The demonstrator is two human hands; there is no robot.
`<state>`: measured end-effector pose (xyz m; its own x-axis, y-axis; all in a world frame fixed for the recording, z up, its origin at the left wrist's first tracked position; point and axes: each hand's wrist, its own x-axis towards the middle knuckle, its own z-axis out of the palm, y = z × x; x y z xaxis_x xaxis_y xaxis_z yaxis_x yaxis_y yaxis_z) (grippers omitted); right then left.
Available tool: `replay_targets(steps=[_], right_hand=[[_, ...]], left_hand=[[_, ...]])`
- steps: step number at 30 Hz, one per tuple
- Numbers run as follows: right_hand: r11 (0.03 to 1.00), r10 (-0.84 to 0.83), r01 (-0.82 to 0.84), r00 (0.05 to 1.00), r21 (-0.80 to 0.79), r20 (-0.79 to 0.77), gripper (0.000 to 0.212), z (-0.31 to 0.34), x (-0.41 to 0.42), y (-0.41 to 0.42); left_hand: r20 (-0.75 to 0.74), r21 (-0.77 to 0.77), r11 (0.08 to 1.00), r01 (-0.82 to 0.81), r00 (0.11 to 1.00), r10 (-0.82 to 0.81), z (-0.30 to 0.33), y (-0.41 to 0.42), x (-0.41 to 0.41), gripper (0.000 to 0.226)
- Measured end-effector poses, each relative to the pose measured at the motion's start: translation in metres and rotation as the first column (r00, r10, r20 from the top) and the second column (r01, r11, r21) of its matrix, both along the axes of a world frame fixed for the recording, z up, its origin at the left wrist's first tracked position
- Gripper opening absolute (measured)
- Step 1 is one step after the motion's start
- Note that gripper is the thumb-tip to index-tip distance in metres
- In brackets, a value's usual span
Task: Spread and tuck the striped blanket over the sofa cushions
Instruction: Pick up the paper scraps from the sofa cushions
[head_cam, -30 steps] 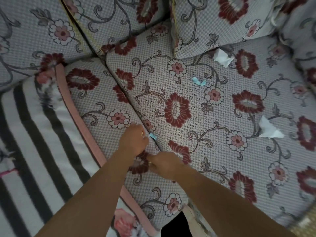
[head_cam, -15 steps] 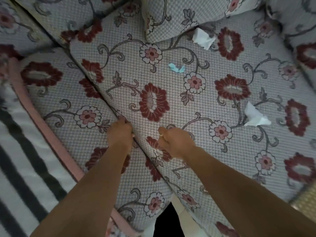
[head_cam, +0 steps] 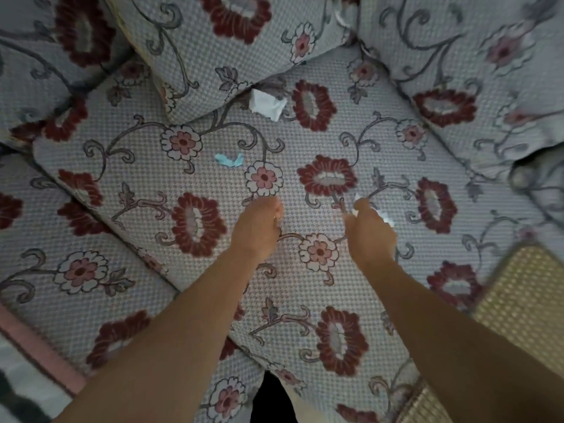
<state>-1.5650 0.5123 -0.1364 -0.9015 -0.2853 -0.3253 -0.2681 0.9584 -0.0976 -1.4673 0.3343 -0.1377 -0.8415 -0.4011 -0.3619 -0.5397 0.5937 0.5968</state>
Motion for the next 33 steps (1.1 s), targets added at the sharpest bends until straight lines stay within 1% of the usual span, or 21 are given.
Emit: replay_targets(steps=[2,4,6,8,9,12,14,16,19,22,24,26,29,30,31,33], right_hand=[[0.995,-0.087,0.086,0.996,0.041,0.019,0.045,-0.005,-0.017,0.015],[0.986,-0.131,0.124,0.99,0.111,0.053,0.05,-0.014,-0.028,0.025],[0.981,-0.139,0.126,0.987,0.149,0.078,0.045,-0.024,-0.033,0.029],[0.989,-0.11,0.104,0.992,0.102,0.062,0.03,-0.03,-0.035,0.027],[0.996,-0.072,0.069,0.996,0.062,0.043,0.025,-0.031,-0.037,0.023],[0.998,0.059,-0.059,0.998,-0.004,0.026,0.032,-0.026,-0.041,0.0],[0.991,0.12,-0.117,0.992,-0.06,0.034,0.039,-0.02,-0.047,-0.023],[0.978,0.17,-0.168,0.985,-0.121,0.01,0.042,-0.015,-0.057,-0.051],[0.941,0.245,-0.248,0.969,-0.229,-0.039,0.03,-0.012,-0.076,-0.1],[0.901,0.283,-0.283,0.958,-0.33,-0.049,0.017,-0.014,-0.094,-0.144],[0.899,0.277,-0.277,0.96,-0.339,-0.049,0.028,-0.017,-0.106,-0.172],[0.905,0.275,-0.269,0.961,-0.328,-0.03,0.041,-0.022,-0.118,-0.194],[0.923,0.283,-0.259,0.958,-0.284,0.049,0.068,-0.031,-0.129,-0.221],[0.93,0.291,-0.265,0.954,-0.256,0.068,0.073,-0.033,-0.131,-0.226],[0.937,0.293,-0.268,0.952,-0.224,0.088,0.073,-0.035,-0.13,-0.229],[0.947,0.298,-0.284,0.95,-0.149,0.087,0.06,-0.04,-0.128,-0.232]], left_hand=[[-0.003,-0.024,0.999,0.037,0.999,-0.037,-0.003,0.013,-0.021,0.016],[0.002,-0.045,0.997,0.059,0.998,-0.059,-0.01,0.023,-0.037,0.022],[0.012,-0.068,0.996,0.058,0.998,-0.058,-0.015,0.026,-0.045,0.026],[0.003,-0.089,0.995,0.038,0.999,-0.038,-0.018,0.023,-0.048,0.03],[-0.011,-0.112,0.993,0.022,1.0,-0.023,-0.019,0.019,-0.05,0.031],[-0.043,-0.147,0.987,-0.07,0.997,0.064,-0.022,0.0,-0.053,0.029],[-0.047,-0.165,0.97,-0.18,0.983,0.175,-0.023,-0.017,-0.055,0.028],[-0.042,-0.227,0.935,-0.272,0.962,0.27,-0.022,-0.036,-0.057,0.032],[-0.01,-0.334,0.88,-0.337,0.935,0.354,-0.024,-0.067,-0.059,0.04],[0.063,-0.347,0.872,-0.344,0.92,0.388,-0.031,-0.089,-0.06,0.046],[0.102,-0.327,0.889,-0.322,0.923,0.372,-0.037,-0.097,-0.062,0.044],[0.115,-0.318,0.909,-0.271,0.94,0.321,-0.041,-0.1,-0.063,0.037],[0.124,-0.315,0.927,-0.206,0.959,0.255,-0.049,-0.106,-0.063,0.028],[0.128,-0.309,0.933,-0.186,0.964,0.234,-0.05,-0.108,-0.062,0.027],[0.129,-0.303,0.938,-0.166,0.969,0.213,-0.052,-0.109,-0.061,0.028],[0.103,-0.268,0.948,-0.171,0.973,0.205,-0.053,-0.113,-0.059,0.03]])
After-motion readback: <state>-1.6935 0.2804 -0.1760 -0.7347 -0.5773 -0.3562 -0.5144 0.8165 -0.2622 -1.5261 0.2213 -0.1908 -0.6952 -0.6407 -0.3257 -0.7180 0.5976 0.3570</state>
